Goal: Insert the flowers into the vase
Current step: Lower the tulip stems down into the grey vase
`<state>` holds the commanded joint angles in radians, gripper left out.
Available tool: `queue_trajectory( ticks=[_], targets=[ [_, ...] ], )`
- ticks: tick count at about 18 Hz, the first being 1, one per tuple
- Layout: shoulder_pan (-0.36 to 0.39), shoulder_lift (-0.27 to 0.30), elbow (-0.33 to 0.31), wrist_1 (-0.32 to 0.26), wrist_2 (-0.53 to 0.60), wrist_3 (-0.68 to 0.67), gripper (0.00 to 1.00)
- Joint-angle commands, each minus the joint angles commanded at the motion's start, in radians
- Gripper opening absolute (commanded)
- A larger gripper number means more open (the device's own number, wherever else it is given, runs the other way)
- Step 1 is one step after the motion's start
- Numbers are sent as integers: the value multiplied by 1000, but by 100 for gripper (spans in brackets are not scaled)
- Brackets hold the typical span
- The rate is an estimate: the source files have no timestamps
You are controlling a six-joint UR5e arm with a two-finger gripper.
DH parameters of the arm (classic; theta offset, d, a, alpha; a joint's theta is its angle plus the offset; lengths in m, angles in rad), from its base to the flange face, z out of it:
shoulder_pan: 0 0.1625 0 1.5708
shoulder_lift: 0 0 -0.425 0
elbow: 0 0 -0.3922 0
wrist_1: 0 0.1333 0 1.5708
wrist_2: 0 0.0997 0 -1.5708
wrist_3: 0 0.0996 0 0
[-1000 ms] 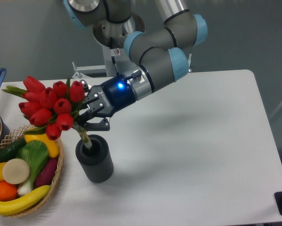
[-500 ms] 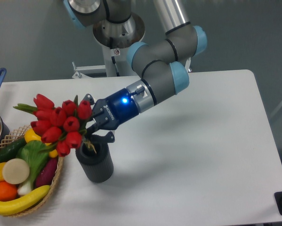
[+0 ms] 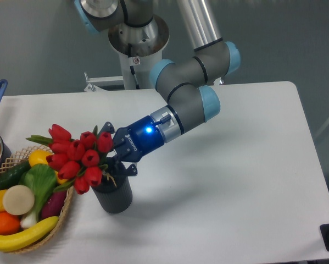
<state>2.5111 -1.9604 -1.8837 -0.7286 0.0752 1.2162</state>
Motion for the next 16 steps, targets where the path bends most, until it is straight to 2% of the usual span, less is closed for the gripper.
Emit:
queue_trajectory(
  ticks=[12,13,15,16],
  targets=[
    [3,-46,-23,0,2,63,31],
    [3,-51,-23,0,18,87,44],
    [5,-52,-25,0,41,114,50],
    [5,-54,-25,0,41,114,59]
  ],
)
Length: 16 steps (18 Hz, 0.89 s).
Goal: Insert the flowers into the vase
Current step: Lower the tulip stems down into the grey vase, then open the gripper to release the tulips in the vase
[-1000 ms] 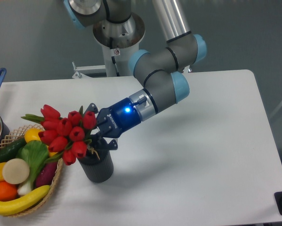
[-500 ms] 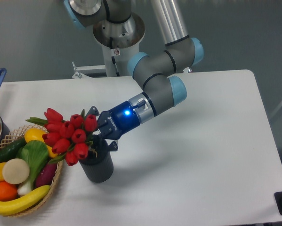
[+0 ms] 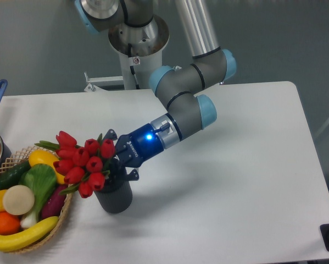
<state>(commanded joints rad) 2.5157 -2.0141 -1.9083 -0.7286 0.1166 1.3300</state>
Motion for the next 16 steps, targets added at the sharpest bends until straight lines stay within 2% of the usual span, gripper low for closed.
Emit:
queue_trajectory(
  ticks=[1,2,3,6,7,12,16],
  targets=[
    [0,0,2,0,2,2,71],
    [3,0,5,0,2,2,78],
    [11,2,2,0,2,2,80],
    [15,3,2,0,3,5,97],
    [17,3,2,0,5,9,100],
    [28,24,5,0,58,11,100],
    [37,51,11,2,159,31,100]
  ],
)
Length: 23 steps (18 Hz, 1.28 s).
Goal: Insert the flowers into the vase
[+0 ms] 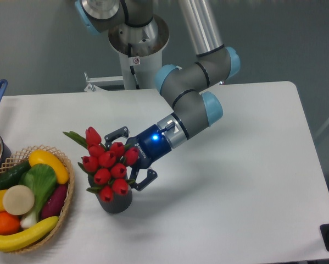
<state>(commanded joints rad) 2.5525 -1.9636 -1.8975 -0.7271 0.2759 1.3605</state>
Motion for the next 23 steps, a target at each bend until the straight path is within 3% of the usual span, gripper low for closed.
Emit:
queue_trajectory(
  ticks=[10,12,18,21,23],
  targets=[
    [110,169,-14,-2,316,15,100],
    [181,256,-9,-3,485,14,100],
    [227,379,26,-15,811,19,100],
    [227,417,28,-55,945,87,100],
    [239,437,25,-119,1002,188,100]
  ],
)
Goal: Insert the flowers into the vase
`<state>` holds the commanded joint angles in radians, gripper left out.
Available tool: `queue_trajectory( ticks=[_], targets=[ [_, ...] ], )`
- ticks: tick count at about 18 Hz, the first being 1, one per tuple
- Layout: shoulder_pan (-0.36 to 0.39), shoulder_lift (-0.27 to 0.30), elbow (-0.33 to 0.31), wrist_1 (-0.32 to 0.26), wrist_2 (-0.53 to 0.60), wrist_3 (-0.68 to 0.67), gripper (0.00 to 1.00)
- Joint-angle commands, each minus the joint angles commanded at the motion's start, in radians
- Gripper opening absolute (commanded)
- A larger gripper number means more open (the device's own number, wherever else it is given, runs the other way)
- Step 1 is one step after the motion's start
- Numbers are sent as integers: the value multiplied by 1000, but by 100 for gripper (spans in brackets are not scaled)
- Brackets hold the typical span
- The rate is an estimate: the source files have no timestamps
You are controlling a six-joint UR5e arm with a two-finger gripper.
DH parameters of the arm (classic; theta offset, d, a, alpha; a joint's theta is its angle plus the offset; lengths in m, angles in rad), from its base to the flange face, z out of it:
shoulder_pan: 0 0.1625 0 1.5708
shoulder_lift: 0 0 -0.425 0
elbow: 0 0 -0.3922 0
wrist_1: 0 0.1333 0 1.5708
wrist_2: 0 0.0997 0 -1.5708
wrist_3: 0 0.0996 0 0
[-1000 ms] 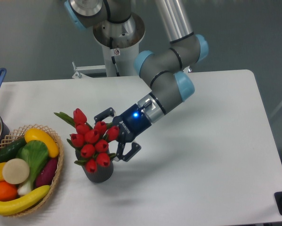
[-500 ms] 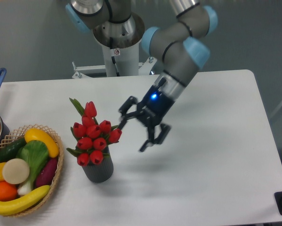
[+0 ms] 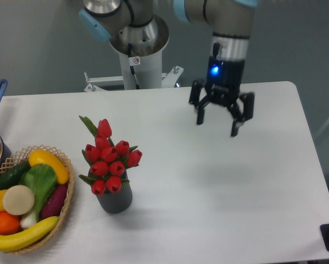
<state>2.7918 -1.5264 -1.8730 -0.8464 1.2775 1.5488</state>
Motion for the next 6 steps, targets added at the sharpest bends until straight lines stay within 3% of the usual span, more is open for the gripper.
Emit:
queue_trajectory(
  ticks=[4,6],
  targets=[
    [55,46,-8,-97,31,186,100],
    [75,55,-12,-115,29,214,100]
  ],
)
